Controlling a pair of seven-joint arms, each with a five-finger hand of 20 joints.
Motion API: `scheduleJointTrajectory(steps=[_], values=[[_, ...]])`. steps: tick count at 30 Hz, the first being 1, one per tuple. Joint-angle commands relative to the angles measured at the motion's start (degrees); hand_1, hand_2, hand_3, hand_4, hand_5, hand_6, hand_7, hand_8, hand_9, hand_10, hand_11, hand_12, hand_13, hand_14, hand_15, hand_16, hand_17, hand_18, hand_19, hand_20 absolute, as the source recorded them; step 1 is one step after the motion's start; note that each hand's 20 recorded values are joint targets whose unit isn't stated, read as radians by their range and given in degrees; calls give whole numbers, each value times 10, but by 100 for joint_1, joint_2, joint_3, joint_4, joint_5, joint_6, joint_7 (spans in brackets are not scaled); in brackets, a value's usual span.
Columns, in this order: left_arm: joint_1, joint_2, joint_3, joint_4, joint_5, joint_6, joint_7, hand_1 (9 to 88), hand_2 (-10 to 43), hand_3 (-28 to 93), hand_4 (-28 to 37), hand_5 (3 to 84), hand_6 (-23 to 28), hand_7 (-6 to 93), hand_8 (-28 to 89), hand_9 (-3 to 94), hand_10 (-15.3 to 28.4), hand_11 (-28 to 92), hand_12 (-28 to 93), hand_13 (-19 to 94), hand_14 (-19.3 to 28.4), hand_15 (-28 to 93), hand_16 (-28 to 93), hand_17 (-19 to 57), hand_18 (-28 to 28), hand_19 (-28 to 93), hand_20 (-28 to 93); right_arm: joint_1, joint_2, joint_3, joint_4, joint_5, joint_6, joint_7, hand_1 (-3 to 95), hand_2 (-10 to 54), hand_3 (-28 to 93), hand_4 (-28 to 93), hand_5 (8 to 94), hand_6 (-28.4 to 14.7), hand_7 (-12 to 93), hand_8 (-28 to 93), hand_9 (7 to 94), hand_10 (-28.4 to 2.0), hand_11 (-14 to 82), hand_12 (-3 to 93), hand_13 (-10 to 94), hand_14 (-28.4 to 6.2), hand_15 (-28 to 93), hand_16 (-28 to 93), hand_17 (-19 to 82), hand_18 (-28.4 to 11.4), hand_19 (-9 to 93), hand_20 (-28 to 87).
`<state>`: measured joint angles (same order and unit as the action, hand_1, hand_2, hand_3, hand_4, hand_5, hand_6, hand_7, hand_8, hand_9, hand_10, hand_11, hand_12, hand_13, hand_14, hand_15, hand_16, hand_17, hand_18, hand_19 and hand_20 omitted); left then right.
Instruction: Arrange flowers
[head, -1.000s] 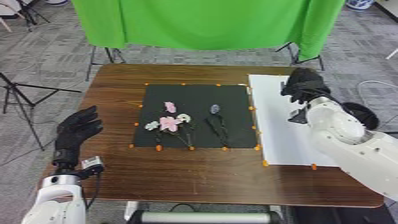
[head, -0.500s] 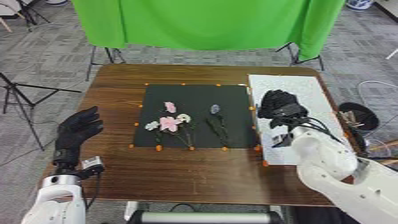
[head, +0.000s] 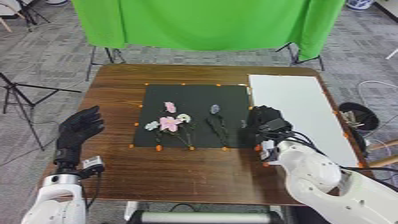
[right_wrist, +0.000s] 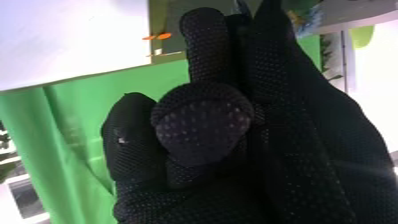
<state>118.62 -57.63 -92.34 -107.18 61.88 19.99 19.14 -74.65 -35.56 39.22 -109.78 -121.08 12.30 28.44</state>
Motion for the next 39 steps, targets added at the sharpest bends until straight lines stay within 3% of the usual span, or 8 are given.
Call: scheduleJointTrajectory(steps=[1,15,17,21,25,32,36,39], values=[[-13,-12,13,28,-45,-36,-39,535,-93,664,-75,434,-13,240,-125,425,112,276,107,412,144,297,-31,175,121,185,225,120,-164,-147,24,51,-97,-6,600,-78,598,-185,771,2,186,55,886,-107,80,228,937,-18,568,258,664,-122,932,425],[-63,-11,69,54,-17,-38,-47,540,-92,663,-77,418,-17,238,-125,425,110,276,107,413,143,295,-32,173,121,191,228,178,-309,-96,109,171,-217,57,586,-83,587,-157,755,-3,180,55,867,-109,81,226,937,-16,564,261,663,-121,932,427],[-19,-20,37,24,-18,-31,-41,540,-92,663,-76,418,-17,238,-125,425,110,276,107,413,143,295,-32,173,121,192,228,113,-285,49,57,330,-423,-44,573,-94,582,-143,748,-7,180,55,858,-108,80,228,937,-16,558,266,660,-119,932,426],[-69,-22,77,44,-11,18,-59,544,-92,661,-76,400,-21,235,-125,419,108,274,106,413,141,294,-33,174,121,195,228,-3,-268,325,-32,579,-772,-119,521,-95,592,-135,703,-10,174,47,797,-114,120,179,933,-18,535,297,644,-121,932,428],[-65,-28,95,45,-10,12,-50,544,-93,662,-74,364,-29,234,-127,407,105,275,106,412,141,297,-33,173,121,198,228,-129,-281,620,-141,743,-1169,-123,427,-95,687,-158,670,-6,173,-93,754,-116,131,148,922,-22,533,297,631,-124,932,423],[-57,-15,109,29,-35,22,-50,544,-93,662,-74,357,-29,234,-129,400,103,273,106,410,139,296,-34,173,121,200,227,-485,-365,1415,-394,886,-1618,-104,393,-95,683,-159,625,-12,153,-91,708,-129,112,144,912,-29,525,292,618,-127,932,403],[-79,-11,98,46,-36,5,-69,545,-92,661,-74,357,-29,235,-129,401,103,275,107,411,139,296,-35,173,121,199,225,-928,-474,2404,-750,1216,-1455,-177,388,-95,681,-159,616,-18,140,-88,701,-130,106,144,912,-31,522,289,617,-124,932,387],[-79,-6,63,40,-22,-34,-70,545,-93,661,-74,360,-28,236,-130,402,104,275,106,410,139,296,-35,173,121,199,225,-1420,-734,3373,-952,2335,-906,-626,374,-95,678,-159,620,-22,136,-85,709,-137,107,145,915,-32,522,287,621,-123,932,385]])
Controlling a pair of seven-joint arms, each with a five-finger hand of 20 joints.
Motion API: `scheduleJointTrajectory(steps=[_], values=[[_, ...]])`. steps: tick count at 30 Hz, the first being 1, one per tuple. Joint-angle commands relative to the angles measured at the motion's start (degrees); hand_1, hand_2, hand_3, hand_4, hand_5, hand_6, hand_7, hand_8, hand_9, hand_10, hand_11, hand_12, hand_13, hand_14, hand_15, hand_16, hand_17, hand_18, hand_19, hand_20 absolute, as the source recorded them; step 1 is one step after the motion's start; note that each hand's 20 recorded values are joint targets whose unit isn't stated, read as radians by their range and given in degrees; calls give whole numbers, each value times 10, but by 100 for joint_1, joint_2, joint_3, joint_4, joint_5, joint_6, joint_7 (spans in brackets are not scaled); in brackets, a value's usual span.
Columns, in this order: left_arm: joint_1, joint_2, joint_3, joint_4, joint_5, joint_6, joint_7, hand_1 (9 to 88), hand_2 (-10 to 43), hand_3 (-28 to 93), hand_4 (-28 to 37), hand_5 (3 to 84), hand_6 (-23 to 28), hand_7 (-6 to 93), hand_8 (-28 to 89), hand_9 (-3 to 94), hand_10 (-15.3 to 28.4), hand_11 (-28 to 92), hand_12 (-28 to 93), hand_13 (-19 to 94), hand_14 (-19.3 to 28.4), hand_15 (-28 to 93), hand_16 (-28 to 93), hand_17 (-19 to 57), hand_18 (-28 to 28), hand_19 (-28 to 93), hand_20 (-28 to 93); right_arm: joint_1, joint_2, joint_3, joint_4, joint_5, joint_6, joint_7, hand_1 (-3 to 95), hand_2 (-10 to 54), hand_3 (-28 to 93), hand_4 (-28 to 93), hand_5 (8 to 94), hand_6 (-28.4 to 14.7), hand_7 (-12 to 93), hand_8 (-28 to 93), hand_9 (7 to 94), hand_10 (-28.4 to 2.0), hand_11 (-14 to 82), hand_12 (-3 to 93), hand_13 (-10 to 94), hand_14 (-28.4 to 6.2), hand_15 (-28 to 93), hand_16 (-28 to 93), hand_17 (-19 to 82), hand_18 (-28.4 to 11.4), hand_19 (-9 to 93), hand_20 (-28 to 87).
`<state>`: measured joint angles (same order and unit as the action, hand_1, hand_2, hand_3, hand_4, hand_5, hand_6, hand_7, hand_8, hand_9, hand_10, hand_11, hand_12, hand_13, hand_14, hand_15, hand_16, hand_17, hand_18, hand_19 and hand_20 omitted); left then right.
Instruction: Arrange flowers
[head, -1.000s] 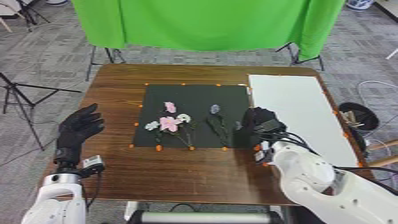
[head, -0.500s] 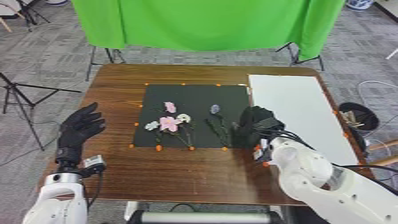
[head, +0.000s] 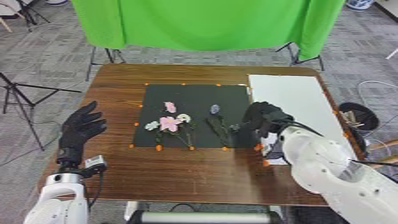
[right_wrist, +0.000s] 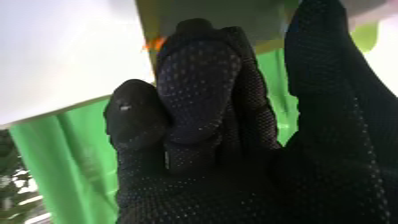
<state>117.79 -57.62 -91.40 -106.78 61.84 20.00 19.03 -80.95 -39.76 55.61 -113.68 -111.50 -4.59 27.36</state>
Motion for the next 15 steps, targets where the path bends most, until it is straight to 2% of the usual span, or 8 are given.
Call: scheduleJointTrajectory(steps=[1,5,6,8,10,11,14,15], values=[[-11,-5,-33,5,-21,-62,-45,545,-93,661,-74,367,-25,237,-129,405,105,276,106,410,139,297,-35,173,121,199,225,-999,-469,2130,-604,1941,869,-863,356,-95,678,-153,624,-24,135,-84,714,-140,109,145,915,-34,522,287,621,-123,932,386],[-99,-16,33,53,-49,-136,-34,544,-91,660,-74,408,-18,237,-128,416,109,277,105,412,140,296,-35,176,120,198,226,-1626,-1189,3141,-734,4198,1410,-2067,288,-50,674,-140,633,-28,138,-81,717,-146,115,150,794,-97,462,265,487,-161,832,349],[-90,-22,46,47,-52,-143,-9,545,-91,659,-74,410,-17,236,-128,417,110,276,105,414,142,297,-35,178,121,198,226,-1720,-1398,3325,-677,4717,1231,-2433,263,-47,680,-136,638,-30,144,-82,711,-152,116,152,730,-121,421,256,419,-177,747,371],[-95,-50,62,50,-18,-167,-6,545,-90,659,-74,415,-16,235,-128,417,111,276,105,415,142,296,-35,181,123,199,227,-1899,-1715,3495,-399,5500,817,-3522,186,-41,710,-139,672,-28,175,-79,681,-160,101,147,558,-163,262,251,241,-184,449,368],[-89,-121,64,32,-19,-108,44,545,-90,659,-74,417,-17,235,-128,419,111,277,106,417,142,296,-34,184,124,201,229,-1957,-1842,3138,128,6158,655,-5655,101,-21,740,-154,668,-16,173,-81,590,-149,76,127,410,-163,129,267,152,-169,205,313],[-143,-169,125,30,-50,3,147,544,-90,660,-73,418,-18,236,-127,420,111,278,106,417,142,296,-34,184,124,201,229,-2057,-2037,2949,-39,6642,1398,-6173,62,-19,765,-166,610,-3,153,-83,501,-140,60,108,326,-153,87,243,114,-160,131,275],[-448,-299,385,46,-172,158,465,538,-92,663,-73,423,-18,236,-127,423,112,278,106,419,143,297,-33,184,124,201,231,-2401,-2594,3200,-169,6068,1823,-6274,-6,-68,819,-213,417,37,112,-90,360,-91,29,75,235,-107,26,189,100,-137,52,229],[-567,-321,465,43,-178,112,512,535,-92,664,-74,424,-18,237,-126,424,113,278,106,419,143,297,-33,184,125,201,232,-2460,-2642,3192,-193,6003,2082,-6295,-15,-73,822,-221,388,41,111,-94,348,-89,27,71,227,-104,21,179,97,-135,45,224]])
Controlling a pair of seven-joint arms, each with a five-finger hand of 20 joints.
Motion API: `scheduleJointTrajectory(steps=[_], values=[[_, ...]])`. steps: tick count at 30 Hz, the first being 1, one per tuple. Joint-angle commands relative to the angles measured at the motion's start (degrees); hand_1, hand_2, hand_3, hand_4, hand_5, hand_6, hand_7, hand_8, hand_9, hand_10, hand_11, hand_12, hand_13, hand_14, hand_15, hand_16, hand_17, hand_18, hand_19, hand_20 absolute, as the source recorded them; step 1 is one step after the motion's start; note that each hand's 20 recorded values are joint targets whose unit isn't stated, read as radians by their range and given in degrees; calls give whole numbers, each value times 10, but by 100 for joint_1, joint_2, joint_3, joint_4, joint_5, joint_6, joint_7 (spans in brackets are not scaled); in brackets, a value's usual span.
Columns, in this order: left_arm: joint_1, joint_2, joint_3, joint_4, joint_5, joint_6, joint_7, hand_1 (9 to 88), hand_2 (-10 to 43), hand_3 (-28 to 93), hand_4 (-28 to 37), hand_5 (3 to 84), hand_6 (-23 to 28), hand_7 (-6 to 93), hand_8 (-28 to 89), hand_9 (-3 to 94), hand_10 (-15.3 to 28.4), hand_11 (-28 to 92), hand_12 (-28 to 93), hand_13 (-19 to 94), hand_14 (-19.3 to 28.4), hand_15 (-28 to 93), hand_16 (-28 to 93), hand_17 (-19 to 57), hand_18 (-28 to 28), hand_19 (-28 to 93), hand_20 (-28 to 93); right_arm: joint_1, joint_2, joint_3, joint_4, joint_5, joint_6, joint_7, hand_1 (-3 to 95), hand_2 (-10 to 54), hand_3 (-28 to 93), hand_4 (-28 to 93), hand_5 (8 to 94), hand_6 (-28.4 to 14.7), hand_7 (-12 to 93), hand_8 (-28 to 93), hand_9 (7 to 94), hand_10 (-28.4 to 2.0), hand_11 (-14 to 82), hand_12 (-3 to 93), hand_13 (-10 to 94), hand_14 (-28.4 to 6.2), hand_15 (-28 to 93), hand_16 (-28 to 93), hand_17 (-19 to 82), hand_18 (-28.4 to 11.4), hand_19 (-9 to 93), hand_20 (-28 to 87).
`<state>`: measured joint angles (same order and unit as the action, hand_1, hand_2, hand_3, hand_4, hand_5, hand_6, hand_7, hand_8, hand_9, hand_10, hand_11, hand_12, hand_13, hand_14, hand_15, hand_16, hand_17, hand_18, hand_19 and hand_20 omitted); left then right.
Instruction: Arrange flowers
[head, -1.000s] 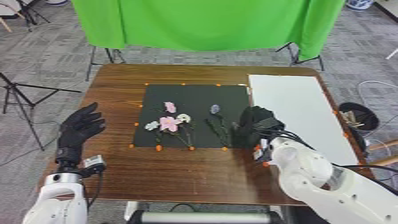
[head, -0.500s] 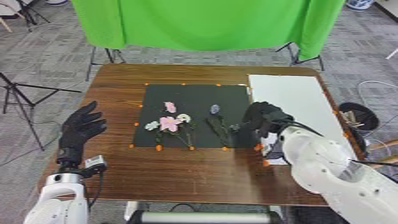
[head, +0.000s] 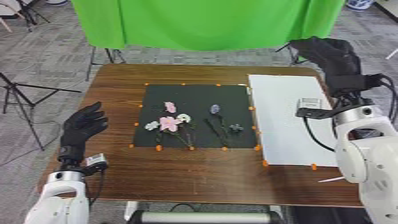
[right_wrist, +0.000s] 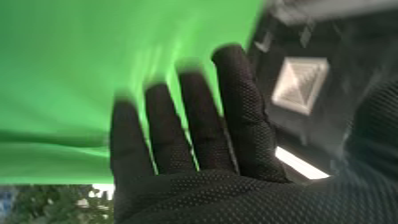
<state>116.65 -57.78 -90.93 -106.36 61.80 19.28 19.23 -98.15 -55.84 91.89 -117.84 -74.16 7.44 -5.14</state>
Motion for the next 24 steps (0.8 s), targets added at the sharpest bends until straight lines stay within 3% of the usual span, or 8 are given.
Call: scheduleJointTrajectory(steps=[1,4,7,11,12,14,19,24], values=[[-582,-298,495,8,-175,95,535,530,-92,664,-75,425,-18,238,-126,426,113,278,105,419,144,296,-33,184,125,200,232,-826,-1015,-439,192,2354,963,-3052,-20,-76,823,-227,377,41,110,-96,344,-86,26,68,224,-101,18,170,97,-132,39,219],[-928,-400,607,11,18,-169,540,503,-87,658,-82,429,-15,238,-126,428,115,276,105,420,145,294,-33,180,126,196,232,-975,-926,-405,229,2260,760,-2864,-24,-77,824,-238,360,41,113,-102,344,-86,26,65,221,-90,13,153,103,-123,31,217],[-1194,-513,778,-53,193,-236,556,418,-61,667,-121,438,-4,207,-116,432,120,256,102,402,151,267,-32,149,123,168,217,-1154,-1033,-263,203,1712,556,-2812,-25,-68,819,-244,356,39,115,-105,345,-92,27,64,218,-85,13,135,109,-115,15,215],[-1167,-593,732,-194,864,-544,384,286,-20,681,-226,451,12,150,-96,433,124,210,99,352,146,194,-14,56,91,62,156,-1191,-1070,-175,155,1480,290,-2638,-26,-64,815,-242,353,36,109,-104,344,-95,26,63,209,-78,9,121,109,-109,3,214],[-1166,-613,743,-208,885,-520,411,264,-11,683,-244,453,15,142,-93,433,125,205,99,345,144,180,-11,42,89,59,150,-1179,-1070,-144,162,1354,242,-2585,-26,-63,813,-243,351,34,108,-104,342,-95,26,63,206,-78,9,118,108,-109,2,214],[-1147,-647,776,-244,732,-432,501,175,37,651,-278,463,34,109,-81,431,130,185,96,304,134,121,5,-3,72,38,111,-1190,-1073,-55,160,1079,107,-2490,-26,-58,808,-241,349,31,102,-103,341,-98,26,63,203,-79,8,114,106,-109,1,215],[-960,-846,733,-320,363,-328,757,162,63,601,-283,467,45,91,-78,427,135,171,92,290,129,94,11,10,61,35,108,-1236,-1095,187,154,785,-633,-2044,-25,-45,792,-226,364,17,83,-92,350,-109,29,67,202,-90,15,107,107,-118,2,220],[-632,-975,548,-435,479,-463,685,160,46,647,-283,464,41,98,-74,420,136,170,96,319,141,122,10,67,100,116,142,-1313,-1172,375,157,493,-1188,-1742,-9,-46,786,-208,381,8,77,-85,367,-121,34,73,217,-99,29,105,119,-131,7,223]])
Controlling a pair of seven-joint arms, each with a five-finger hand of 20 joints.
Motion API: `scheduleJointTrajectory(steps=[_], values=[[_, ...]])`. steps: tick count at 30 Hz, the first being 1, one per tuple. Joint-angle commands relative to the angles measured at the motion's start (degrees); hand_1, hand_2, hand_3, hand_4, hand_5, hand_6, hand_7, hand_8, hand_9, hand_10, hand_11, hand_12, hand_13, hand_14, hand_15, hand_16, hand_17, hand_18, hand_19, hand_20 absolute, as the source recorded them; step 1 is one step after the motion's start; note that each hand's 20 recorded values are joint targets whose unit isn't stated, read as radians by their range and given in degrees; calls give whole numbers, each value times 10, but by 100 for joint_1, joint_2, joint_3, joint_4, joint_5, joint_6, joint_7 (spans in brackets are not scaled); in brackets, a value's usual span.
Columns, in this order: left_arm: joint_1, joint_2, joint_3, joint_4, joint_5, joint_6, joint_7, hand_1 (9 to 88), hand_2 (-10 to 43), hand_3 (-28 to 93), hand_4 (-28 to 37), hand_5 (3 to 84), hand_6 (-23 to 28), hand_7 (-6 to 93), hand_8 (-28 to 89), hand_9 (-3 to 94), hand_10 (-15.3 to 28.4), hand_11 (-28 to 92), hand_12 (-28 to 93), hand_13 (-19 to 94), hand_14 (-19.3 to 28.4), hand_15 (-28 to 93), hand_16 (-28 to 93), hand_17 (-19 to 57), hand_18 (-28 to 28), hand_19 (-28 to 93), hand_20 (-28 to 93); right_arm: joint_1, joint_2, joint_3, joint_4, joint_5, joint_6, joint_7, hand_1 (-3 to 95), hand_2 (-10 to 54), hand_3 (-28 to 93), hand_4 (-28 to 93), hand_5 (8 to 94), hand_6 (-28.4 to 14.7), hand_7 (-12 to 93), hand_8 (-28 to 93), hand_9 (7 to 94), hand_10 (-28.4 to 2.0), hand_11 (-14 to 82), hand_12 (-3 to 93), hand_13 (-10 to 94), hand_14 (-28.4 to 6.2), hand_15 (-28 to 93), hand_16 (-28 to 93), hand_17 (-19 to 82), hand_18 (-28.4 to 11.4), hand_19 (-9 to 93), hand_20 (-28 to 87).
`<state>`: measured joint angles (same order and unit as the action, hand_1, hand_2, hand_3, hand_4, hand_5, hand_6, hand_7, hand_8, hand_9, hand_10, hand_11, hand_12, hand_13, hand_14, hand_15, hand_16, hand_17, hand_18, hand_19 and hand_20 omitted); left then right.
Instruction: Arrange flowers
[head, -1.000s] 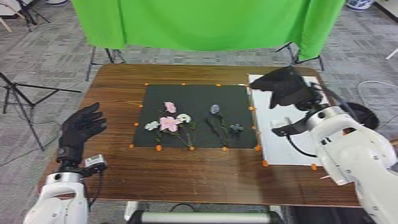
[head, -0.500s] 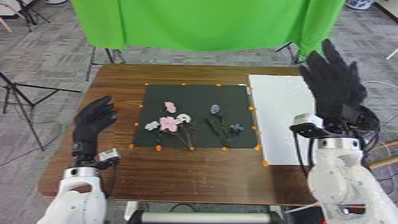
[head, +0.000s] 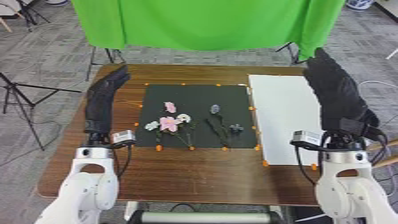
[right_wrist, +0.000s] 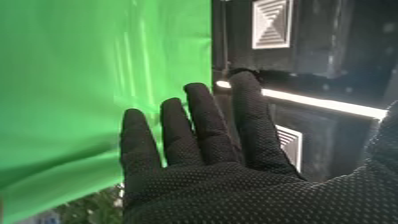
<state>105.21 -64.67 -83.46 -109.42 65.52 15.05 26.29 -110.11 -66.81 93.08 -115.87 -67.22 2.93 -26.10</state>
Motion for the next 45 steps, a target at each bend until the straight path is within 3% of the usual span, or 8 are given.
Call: scheduleJointTrajectory(steps=[1,10,14,16,18,25,34,45], values=[[565,-301,-223,-150,65,-26,-39,161,44,650,-283,464,39,100,-74,420,136,170,96,324,143,126,9,69,102,120,142,-128,-69,242,-47,-136,-733,396,-5,-46,784,-206,381,7,75,-84,369,-122,35,73,221,-101,32,105,121,-132,7,223],[773,-489,-377,-251,21,-35,-99,187,22,683,-283,473,33,121,-74,425,135,182,103,335,150,151,1,72,111,141,142,-206,-76,334,-101,-174,-886,627,23,-48,773,-187,385,4,70,-76,382,-126,38,80,237,-119,50,105,129,-138,16,227],[815,-624,-429,-262,164,-143,-190,193,19,687,-283,477,32,125,-75,429,133,186,104,341,153,156,0,75,115,151,146,-225,-105,312,-128,-207,-840,697,30,-51,771,-184,387,5,72,-76,383,-126,37,81,237,-122,53,105,130,-138,17,227],[841,-695,-450,-253,355,-121,-198,197,18,686,-283,479,31,128,-75,436,134,189,105,345,154,159,0,75,117,156,147,-232,-122,275,-140,-179,-780,710,31,-52,770,-184,386,4,72,-77,382,-127,37,81,236,-124,54,105,130,-139,18,228],[870,-748,-460,-257,399,-79,-208,201,17,686,-283,486,30,133,-74,448,136,195,107,359,157,167,1,76,120,160,149,-248,-140,286,-147,-185,-838,763,33,-54,769,-184,385,4,71,-77,380,-126,36,82,236,-126,55,106,130,-142,20,229],[820,-921,-386,-241,315,41,-104,216,6,699,-283,491,27,146,-79,459,135,202,110,366,159,180,-4,73,123,164,148,-258,-160,256,-169,-88,-747,784,36,-56,767,-184,396,-13,65,-76,386,-127,38,84,240,-132,57,109,131,-148,27,230],[813,-1188,-288,-196,335,35,-48,255,-5,708,-263,497,26,156,-82,468,135,213,114,376,160,192,-9,74,122,165,147,-230,-129,238,-169,-93,-862,799,45,-58,768,-181,404,-17,64,-72,394,-130,40,86,260,-139,69,118,134,-152,36,230],[797,-1164,-315,-206,270,117,43,263,-11,710,-244,502,25,162,-84,473,135,222,115,380,161,200,-11,77,121,169,148,-144,-80,239,-130,-13,-922,766,52,-67,769,-180,407,-11,71,-72,400,-132,42,93,275,-142,79,128,137,-154,38,230]])
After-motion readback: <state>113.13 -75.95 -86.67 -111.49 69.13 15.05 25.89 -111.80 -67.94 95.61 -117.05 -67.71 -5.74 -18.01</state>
